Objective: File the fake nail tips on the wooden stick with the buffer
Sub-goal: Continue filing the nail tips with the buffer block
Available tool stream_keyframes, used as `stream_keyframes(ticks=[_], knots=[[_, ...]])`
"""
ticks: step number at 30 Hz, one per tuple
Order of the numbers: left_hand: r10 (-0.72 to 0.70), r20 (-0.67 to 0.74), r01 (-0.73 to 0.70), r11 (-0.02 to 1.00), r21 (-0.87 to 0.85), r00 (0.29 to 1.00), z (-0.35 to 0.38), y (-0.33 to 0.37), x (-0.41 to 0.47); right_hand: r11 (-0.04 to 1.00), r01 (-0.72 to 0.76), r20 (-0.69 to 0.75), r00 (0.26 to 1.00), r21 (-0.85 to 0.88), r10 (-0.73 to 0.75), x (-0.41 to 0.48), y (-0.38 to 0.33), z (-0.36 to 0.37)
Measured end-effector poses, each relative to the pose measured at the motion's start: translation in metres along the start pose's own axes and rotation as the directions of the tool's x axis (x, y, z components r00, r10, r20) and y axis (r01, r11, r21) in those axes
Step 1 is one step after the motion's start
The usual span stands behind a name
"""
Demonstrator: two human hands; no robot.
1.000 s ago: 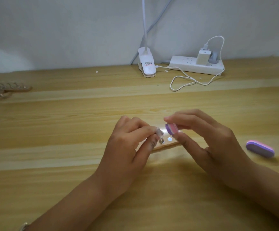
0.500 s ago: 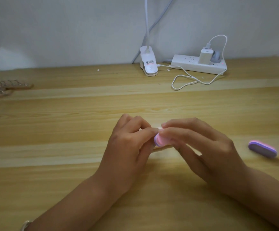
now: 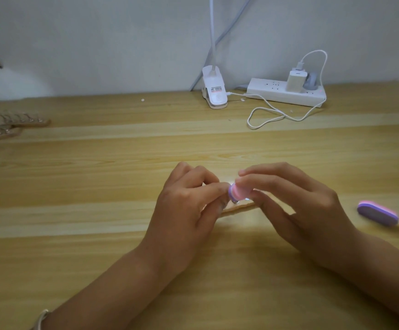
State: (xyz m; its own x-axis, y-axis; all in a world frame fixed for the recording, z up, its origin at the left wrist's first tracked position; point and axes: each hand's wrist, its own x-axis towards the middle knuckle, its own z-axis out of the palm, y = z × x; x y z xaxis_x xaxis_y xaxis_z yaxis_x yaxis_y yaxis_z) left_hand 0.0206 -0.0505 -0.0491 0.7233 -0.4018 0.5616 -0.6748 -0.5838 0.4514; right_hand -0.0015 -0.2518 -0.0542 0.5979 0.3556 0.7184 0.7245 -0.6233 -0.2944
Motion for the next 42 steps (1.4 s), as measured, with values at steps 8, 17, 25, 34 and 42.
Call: stream_keyframes(ticks=[8,17,25,34,42], knots=[[-0.008,0.005,0.008,1.0,0.029,1.0,0.0,0.0,0.0,1.0,-0.025,0.003,1.0,0.005,0.025,0.001,0.002,-0.001],[0.001,-0.015,0.0,0.999,0.05,1.0,0.0,0.0,0.0,1.0,-0.03,-0.001,1.0,0.004,0.03,0.001,0.004,-0.003],[0.02,-0.028,-0.019,0.999,0.04,0.999,-0.001,-0.001,0.0,1.0,0.023,0.012,1.0,-0.017,-0.022,0.001,0.003,-0.002],[0.037,-0.038,-0.035,0.998,0.053,0.999,0.001,-0.006,0.0,0.994,0.085,0.053,0.995,-0.074,-0.081,-0.002,0.004,-0.001],[0.039,-0.042,-0.037,0.997,0.061,0.998,0.001,-0.006,-0.002,0.993,0.105,0.06,0.993,-0.051,-0.102,-0.003,-0.002,0.001]])
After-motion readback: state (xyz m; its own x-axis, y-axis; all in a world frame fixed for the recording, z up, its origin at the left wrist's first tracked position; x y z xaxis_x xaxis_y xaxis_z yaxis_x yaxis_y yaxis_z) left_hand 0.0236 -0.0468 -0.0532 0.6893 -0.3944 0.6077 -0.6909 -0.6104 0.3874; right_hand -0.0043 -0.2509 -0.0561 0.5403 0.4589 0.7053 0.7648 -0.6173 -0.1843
